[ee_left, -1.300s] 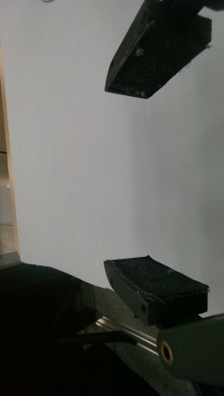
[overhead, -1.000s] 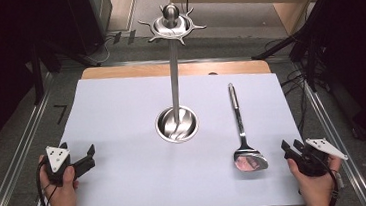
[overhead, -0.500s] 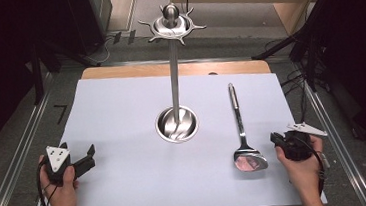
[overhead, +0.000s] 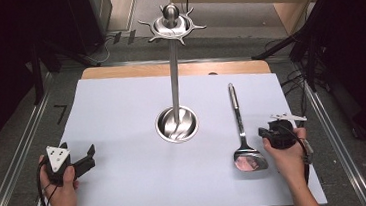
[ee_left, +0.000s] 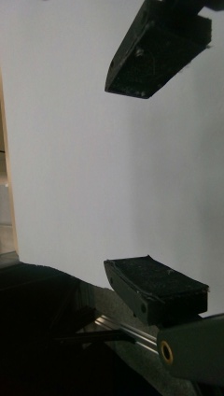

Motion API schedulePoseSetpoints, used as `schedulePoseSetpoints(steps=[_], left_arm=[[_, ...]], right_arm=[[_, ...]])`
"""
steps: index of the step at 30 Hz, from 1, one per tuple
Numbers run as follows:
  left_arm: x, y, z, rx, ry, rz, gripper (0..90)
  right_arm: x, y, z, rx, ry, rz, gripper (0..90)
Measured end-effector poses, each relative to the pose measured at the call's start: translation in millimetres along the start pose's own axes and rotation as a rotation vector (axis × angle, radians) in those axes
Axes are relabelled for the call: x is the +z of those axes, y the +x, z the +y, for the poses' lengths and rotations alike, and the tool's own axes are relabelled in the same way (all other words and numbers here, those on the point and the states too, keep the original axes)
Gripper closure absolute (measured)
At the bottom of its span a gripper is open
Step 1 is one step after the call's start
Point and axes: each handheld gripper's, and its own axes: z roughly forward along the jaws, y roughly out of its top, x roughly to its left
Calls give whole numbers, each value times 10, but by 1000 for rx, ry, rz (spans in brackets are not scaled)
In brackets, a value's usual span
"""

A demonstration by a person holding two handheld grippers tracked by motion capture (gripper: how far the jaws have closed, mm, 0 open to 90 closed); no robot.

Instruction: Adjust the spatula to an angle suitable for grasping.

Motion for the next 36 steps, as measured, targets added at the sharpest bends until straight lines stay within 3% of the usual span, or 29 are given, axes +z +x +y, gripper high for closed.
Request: schedulePoseSetpoints(steps=[4, 9, 13, 30, 35, 36], left_arm=[[0, 2, 0, 0, 0, 0, 137], [2, 1, 1, 1, 2, -2, 137], [2, -1, 0, 2, 0, 1, 138], [3, -2, 2, 7, 3, -1, 138], [3, -1, 2, 5, 2, -2, 138], [3, -1, 2, 5, 2, -2, 138]], right_arm=[[99, 29, 41, 20, 55, 11, 900], [171, 87, 13, 10, 100, 40, 900], [192, 161, 8, -17, 116, 60, 900], [185, 333, -11, -41, 140, 101, 900], [161, 302, 62, 3, 102, 99, 696], [161, 302, 62, 3, 102, 99, 696]])
